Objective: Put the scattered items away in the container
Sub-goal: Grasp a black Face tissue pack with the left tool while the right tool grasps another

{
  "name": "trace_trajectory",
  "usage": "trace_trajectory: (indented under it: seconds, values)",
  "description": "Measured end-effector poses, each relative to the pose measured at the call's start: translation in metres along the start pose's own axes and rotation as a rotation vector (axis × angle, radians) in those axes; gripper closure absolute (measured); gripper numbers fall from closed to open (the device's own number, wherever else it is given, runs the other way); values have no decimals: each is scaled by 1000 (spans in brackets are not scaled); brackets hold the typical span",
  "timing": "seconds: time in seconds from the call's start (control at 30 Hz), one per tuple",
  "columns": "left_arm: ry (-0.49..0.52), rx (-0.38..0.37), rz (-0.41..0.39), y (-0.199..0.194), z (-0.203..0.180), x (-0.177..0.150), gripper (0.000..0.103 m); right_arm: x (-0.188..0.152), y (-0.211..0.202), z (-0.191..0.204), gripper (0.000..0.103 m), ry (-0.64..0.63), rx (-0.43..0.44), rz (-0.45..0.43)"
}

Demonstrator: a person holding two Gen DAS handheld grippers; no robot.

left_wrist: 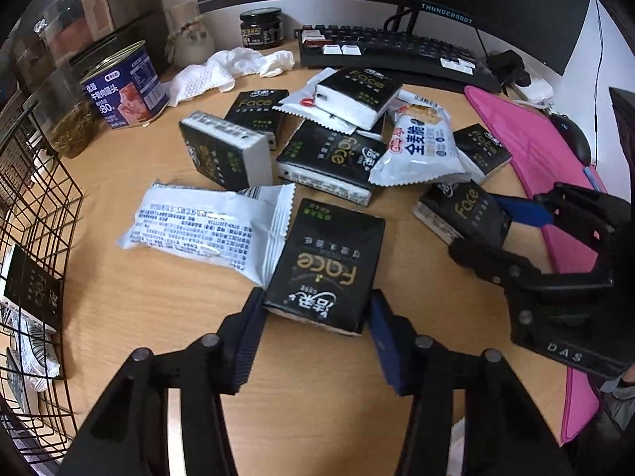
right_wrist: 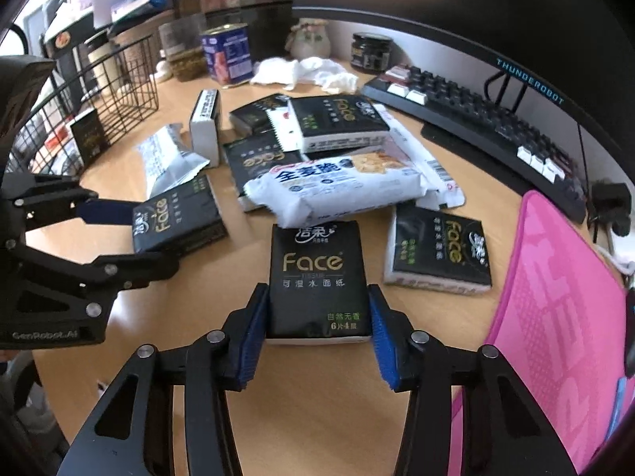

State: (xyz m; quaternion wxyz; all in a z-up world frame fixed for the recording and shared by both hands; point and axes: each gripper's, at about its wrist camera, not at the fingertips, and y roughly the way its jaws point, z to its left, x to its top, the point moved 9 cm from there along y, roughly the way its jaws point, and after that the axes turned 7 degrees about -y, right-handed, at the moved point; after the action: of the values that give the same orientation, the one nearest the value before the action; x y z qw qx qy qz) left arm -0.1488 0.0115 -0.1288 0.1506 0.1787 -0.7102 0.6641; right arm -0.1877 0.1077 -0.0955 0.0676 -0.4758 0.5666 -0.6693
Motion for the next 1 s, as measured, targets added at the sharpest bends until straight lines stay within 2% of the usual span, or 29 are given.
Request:
trace_trajectory:
  seconds: [0.17,0.2,0.23,0.27,0.3,0.37,0.5,0.6,0.63,0.67,0.7,1.0]
  values:
    - [7,0,-1,-4,-1,-9,45,-14,-11,11,56,3,1,-1]
    - [9,0,-1,-5,-2,-10,44,-16,-12,12,56,2,-1,-4]
    - [10,1,-1,-5,-2,-10,38,-18,-13,13,56,1,-5,-9]
    - [9,1,0,-4,-1,-10,33,-18,-14,14,52,1,-11,-12]
    - [6,0,-2,-3,-1,-9,32,-18,-14,13,45,2,-14,-12]
    - [4,0,-13,-1,0,-7,30,-17,-11,12,41,8,-17,-9]
    - [-1,0,-20,3,2,2,30,-11,-6,9,40,25,-12,-7]
    - [-4,1,-26,5,3,6,34,-6,-2,9,40,26,-14,-6]
    - [-3,-1,-29,4,2,7,40,-5,-1,9,40,28,-15,-6]
    - [-2,-2,-29,4,2,8,46,-4,-1,9,44,30,-17,-7]
    - [0,-1,-27,4,1,8,48,-3,-2,9,58,29,-17,-11]
    - [-12,-33,-11,-4,0,0,50,-6,-10,15,57,7,-38,-18]
